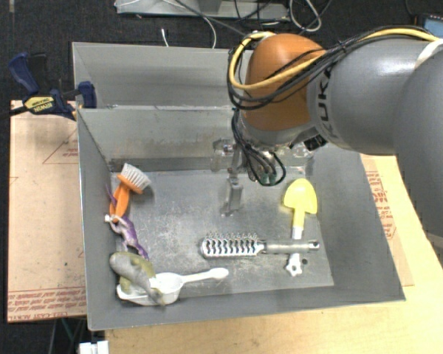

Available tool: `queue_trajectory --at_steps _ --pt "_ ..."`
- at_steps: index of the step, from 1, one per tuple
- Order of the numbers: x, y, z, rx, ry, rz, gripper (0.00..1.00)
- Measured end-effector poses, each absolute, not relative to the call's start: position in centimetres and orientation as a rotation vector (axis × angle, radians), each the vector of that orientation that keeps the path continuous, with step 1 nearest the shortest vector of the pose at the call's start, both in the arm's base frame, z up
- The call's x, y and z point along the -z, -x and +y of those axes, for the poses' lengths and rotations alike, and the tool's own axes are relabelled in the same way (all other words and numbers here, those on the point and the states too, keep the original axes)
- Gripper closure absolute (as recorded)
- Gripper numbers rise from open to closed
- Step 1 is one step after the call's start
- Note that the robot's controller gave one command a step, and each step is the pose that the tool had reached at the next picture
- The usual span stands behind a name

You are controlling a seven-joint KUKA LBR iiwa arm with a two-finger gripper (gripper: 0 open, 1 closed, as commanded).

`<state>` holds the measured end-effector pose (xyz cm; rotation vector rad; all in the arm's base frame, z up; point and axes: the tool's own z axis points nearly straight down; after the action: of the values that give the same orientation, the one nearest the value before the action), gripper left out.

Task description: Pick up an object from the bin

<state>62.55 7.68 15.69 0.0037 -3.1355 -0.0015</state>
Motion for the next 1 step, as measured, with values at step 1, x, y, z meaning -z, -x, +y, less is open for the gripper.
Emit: queue_trajectory --at_steps 1 --pt "-16.19 -62.71 7.62 0.002 0.000 -3.143 0.00"
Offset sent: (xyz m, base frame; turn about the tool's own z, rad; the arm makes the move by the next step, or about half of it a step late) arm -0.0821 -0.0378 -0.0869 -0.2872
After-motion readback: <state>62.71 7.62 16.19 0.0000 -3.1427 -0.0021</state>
